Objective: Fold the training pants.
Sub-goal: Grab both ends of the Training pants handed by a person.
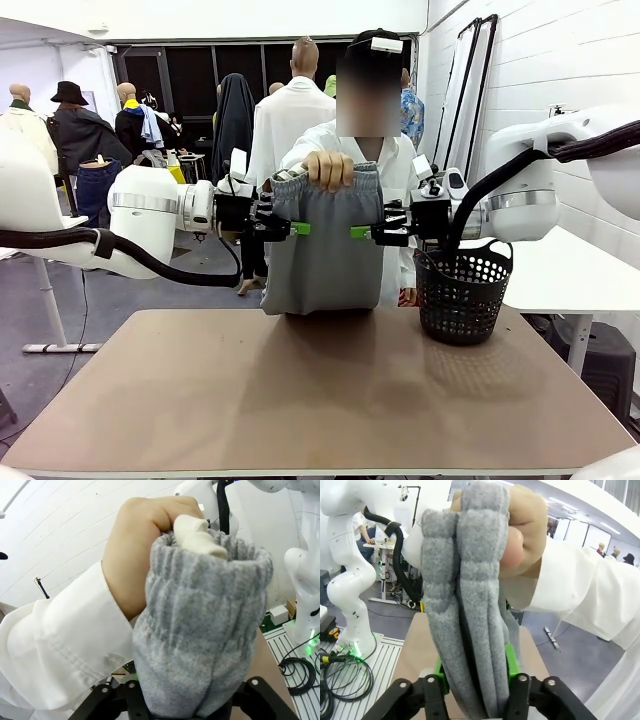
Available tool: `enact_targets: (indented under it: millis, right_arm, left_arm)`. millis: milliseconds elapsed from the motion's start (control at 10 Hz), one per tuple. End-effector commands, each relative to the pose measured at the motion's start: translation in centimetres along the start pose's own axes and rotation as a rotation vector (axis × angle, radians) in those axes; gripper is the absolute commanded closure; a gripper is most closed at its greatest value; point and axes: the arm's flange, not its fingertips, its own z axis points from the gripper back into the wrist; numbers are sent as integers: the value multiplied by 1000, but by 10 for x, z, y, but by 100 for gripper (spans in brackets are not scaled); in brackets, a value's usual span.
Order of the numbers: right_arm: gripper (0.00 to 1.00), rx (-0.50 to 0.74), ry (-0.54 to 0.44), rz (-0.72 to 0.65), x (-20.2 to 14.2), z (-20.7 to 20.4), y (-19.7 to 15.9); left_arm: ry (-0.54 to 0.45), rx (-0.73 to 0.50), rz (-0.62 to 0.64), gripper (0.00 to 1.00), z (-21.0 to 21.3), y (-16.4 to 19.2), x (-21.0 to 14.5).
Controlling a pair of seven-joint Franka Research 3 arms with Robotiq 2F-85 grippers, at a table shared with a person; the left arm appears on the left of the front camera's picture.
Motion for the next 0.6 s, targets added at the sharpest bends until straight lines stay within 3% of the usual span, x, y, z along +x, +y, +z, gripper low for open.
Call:
enact_targets:
  millis: [0,500]
  right_arm:
    - [100,27,-47,-46,9,-4,-10]
    - [100,58,-62,-78,10,-8,-16]
  left_arm:
    - [-47,4,0,100,-1,6,-4]
    - [-62,-26,34,100,1,9,-5]
